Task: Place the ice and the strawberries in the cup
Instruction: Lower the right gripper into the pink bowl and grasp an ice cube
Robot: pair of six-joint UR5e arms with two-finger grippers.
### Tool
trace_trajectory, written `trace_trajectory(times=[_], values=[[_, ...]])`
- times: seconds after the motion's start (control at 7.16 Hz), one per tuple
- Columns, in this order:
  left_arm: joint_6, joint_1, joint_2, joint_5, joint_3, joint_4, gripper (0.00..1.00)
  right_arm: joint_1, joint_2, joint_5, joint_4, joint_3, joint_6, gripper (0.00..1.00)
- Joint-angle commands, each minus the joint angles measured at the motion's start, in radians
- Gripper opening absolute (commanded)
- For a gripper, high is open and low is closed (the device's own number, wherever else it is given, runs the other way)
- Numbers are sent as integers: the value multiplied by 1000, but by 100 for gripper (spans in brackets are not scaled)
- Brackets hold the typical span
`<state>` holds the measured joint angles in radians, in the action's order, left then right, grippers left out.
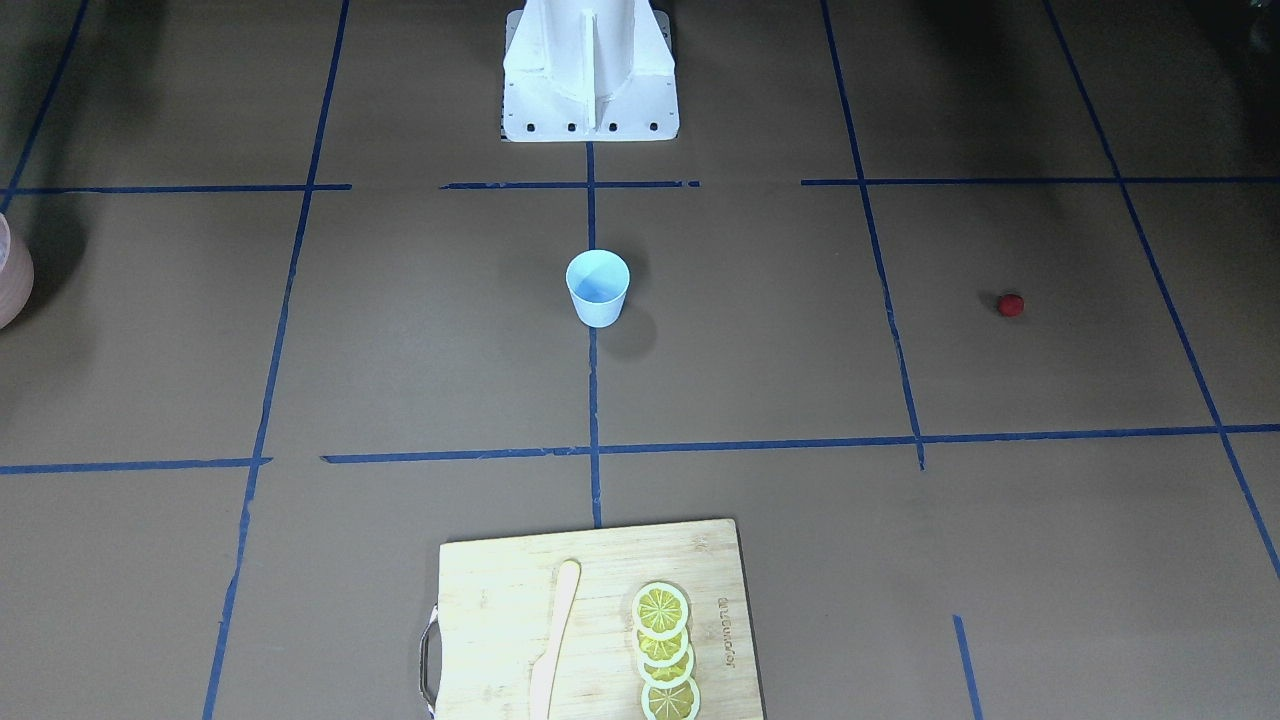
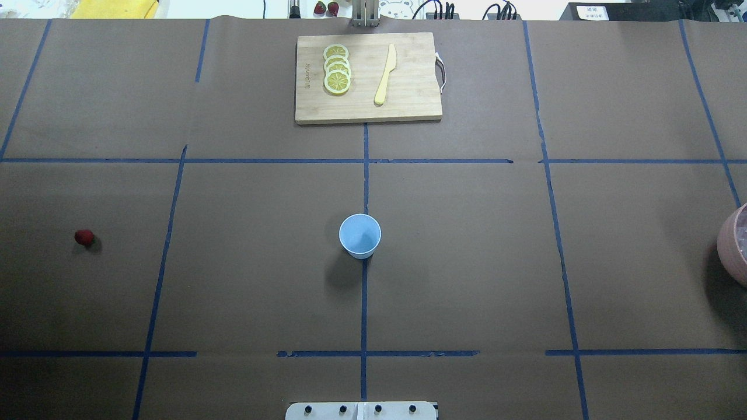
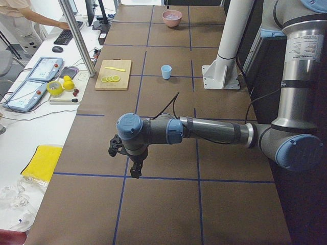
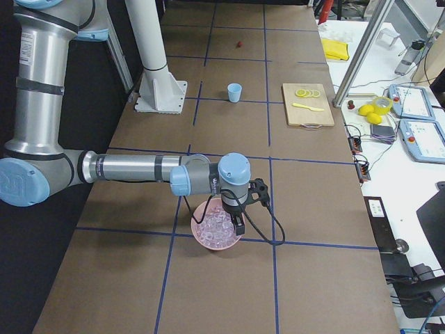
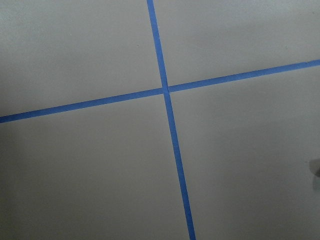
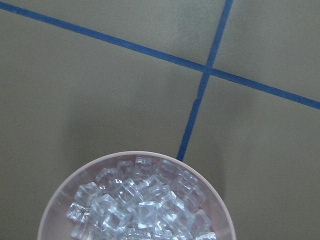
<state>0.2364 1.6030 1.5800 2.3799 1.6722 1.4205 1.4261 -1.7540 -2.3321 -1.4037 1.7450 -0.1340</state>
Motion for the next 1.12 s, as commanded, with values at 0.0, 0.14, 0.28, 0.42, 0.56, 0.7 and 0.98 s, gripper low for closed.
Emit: trace_trajectory(times=[0.0,0.14,0.28,0.42,0.56,0.7,0.98], values=[[0,0,0,1,1,0,100,-48,1,0,86,-65,17,100],[0,0,-1,-1,4,0,100,-70,1,-1,91,-65,65,99],[0,0,-2,1,6,0,100,-97,1,5,91,-67,71,99],[0,0,0,1,6,0,100,-113,1,13,91,-67,71,98],[0,0,-1,1,6,0,100,-119,-1,22,91,-67,71,98],[0,0,-2,1,7,0,100,-124,-1,40,89,-68,71,97],[0,0,-3,1,9,0,100,-131,-1,56,89,-91,70,93]])
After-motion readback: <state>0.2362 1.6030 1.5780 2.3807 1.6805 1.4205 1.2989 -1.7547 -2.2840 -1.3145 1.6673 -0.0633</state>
